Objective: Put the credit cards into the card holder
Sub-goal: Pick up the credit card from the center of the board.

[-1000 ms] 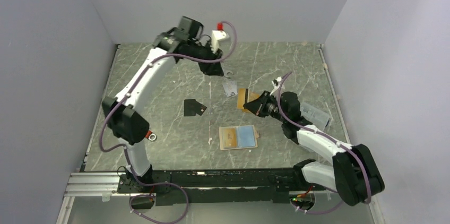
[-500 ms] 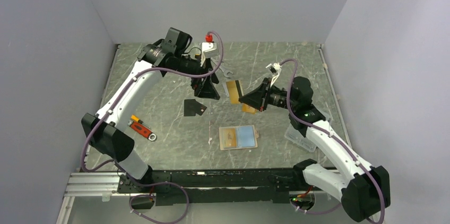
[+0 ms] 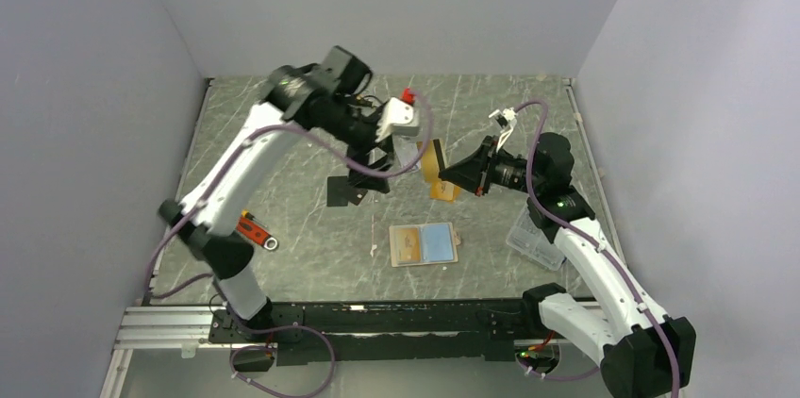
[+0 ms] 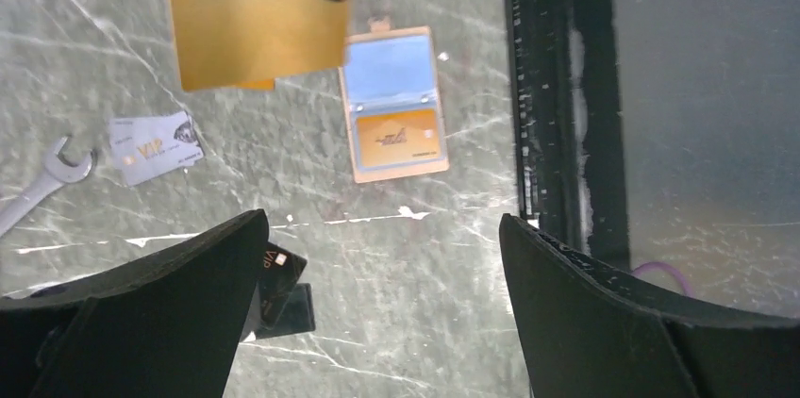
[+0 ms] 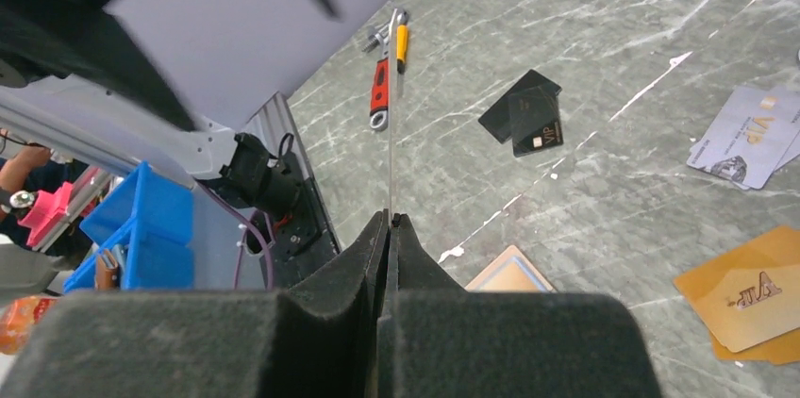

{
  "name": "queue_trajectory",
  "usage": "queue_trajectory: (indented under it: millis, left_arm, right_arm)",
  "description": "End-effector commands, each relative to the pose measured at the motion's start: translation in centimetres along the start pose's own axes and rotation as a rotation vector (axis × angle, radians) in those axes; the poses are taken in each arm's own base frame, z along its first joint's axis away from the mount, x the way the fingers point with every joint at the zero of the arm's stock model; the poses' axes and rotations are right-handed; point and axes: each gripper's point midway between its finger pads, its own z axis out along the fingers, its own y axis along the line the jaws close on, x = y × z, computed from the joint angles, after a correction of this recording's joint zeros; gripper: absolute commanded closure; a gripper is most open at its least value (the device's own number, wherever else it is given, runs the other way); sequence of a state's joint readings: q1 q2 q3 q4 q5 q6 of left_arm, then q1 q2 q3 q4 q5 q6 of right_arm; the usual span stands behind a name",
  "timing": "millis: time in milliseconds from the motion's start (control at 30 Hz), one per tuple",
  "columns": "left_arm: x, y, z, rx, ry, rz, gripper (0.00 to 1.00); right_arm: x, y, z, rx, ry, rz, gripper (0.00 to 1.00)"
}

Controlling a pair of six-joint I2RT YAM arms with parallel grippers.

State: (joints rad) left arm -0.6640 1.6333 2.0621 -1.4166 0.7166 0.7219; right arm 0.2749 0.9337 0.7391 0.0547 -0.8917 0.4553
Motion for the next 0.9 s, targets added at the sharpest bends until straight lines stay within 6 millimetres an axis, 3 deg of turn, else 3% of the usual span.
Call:
queue_trajectory:
  millis: [0, 67, 133, 167, 200, 267, 333, 467, 633, 767, 867]
  left_arm:
    - [2.2, 2.5, 1.3, -0.076, 0.134, -0.035, 0.01]
    - [-0.4, 4.1, -0.9, -0.294, -0.005, 0.093, 0.01]
    - [-0.2, 6.0, -2.0, -0.418, -0.016, 0.065, 0.01]
    - [1.0, 6.9, -1.4, -0.412, 0.015, 0.0, 0.01]
    - [2.6, 6.5, -0.1, -0.33, 0.062, -0.051, 0.01]
    - [3.0, 5.3, 1.5, -0.164, 0.048, -0.128, 0.01]
    - [3.1, 5.7, 2.8, -0.159, 0.011, -0.178, 0.01]
    - [1.8, 6.7, 2.7, -0.274, -0.125, -0.197, 0.01]
    - [0.1, 4.7, 3.5, -0.112, -0.318, -0.315, 0.0]
    - [-0.5, 4.8, 3.0, 0.012, -0.469, -0.483, 0.16]
    - [-0.4, 4.5, 2.8, 0.053, -0.505, -0.531, 0.21]
  right_arm:
    - [-2.0, 0.9, -0.5, -0.002, -0.028, -0.05, 1.0]
    - [-2.2, 0.6, -0.6, 0.013, -0.033, -0.04, 1.0]
    - [-2.2, 0.3, -0.7, 0.023, -0.034, -0.034, 1.0]
    - [-2.3, 0.3, -0.7, 0.026, -0.038, -0.034, 1.0]
    - [-2.4, 0.3, -0.7, 0.027, -0.043, -0.033, 1.0]
    - [-2.6, 0.3, -0.7, 0.029, -0.053, -0.032, 1.0]
    - [-2.8, 0.2, -0.6, 0.031, -0.055, -0.032, 1.0]
    - [-2.9, 0.1, -0.5, 0.031, -0.059, -0.027, 1.0]
    - [-3.0, -0.3, 0.0, 0.018, -0.078, 0.003, 1.0]
    - [-3.3, -0.3, 0.7, -0.024, -0.097, 0.043, 1.0]
    - [-3.5, -0.2, 1.1, -0.055, -0.106, 0.057, 1.0]
